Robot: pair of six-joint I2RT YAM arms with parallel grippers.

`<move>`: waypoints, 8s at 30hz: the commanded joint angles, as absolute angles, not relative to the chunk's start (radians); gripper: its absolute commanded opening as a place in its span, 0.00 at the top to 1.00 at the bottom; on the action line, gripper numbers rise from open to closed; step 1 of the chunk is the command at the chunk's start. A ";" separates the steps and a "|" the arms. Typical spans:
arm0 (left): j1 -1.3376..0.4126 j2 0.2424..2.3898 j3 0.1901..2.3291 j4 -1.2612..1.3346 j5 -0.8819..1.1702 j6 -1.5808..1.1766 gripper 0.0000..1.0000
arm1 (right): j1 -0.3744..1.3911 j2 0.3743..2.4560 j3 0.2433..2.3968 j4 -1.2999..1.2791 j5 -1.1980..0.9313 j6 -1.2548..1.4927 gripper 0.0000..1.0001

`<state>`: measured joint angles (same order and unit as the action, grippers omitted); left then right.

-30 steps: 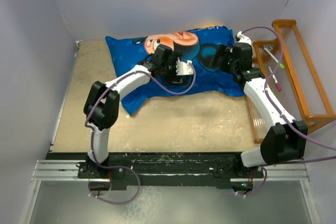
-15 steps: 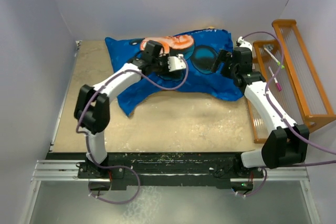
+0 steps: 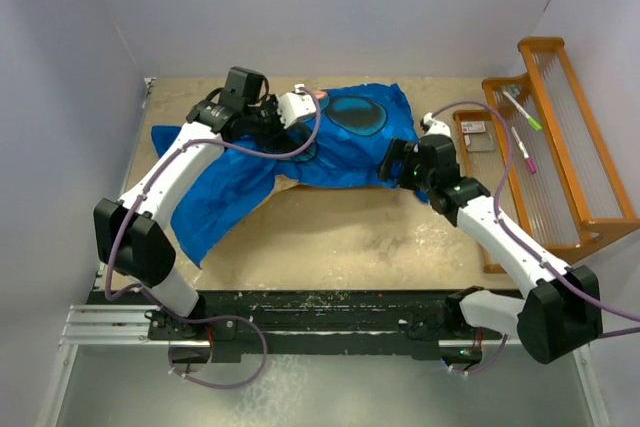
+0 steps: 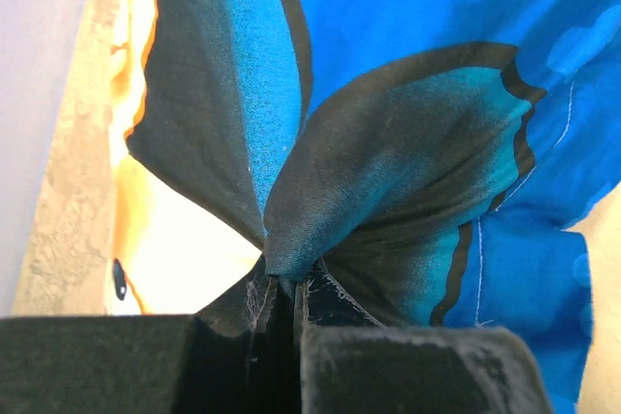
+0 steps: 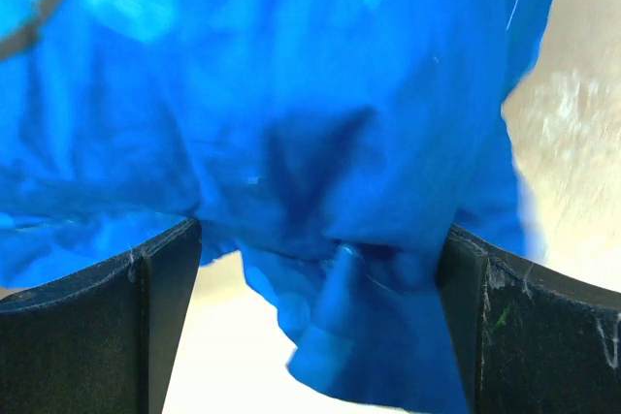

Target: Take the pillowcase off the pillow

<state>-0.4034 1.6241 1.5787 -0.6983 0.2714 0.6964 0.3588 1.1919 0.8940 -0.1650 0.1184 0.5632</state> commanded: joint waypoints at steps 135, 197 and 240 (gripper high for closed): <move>-0.293 1.523 2.294 -0.896 0.568 0.349 0.48 | 0.391 1.366 1.609 0.061 -0.720 0.564 1.00; -0.366 1.461 2.090 -0.777 0.394 0.525 1.00 | 0.555 1.413 1.750 -0.075 -0.093 0.588 0.01; -0.366 1.492 2.345 -0.851 0.414 0.306 1.00 | 0.470 1.359 1.260 -0.052 0.145 0.560 0.77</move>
<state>-0.3752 1.5089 2.2826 -0.8829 0.4065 0.3660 0.5167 1.3125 1.1896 0.0032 0.0620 0.6018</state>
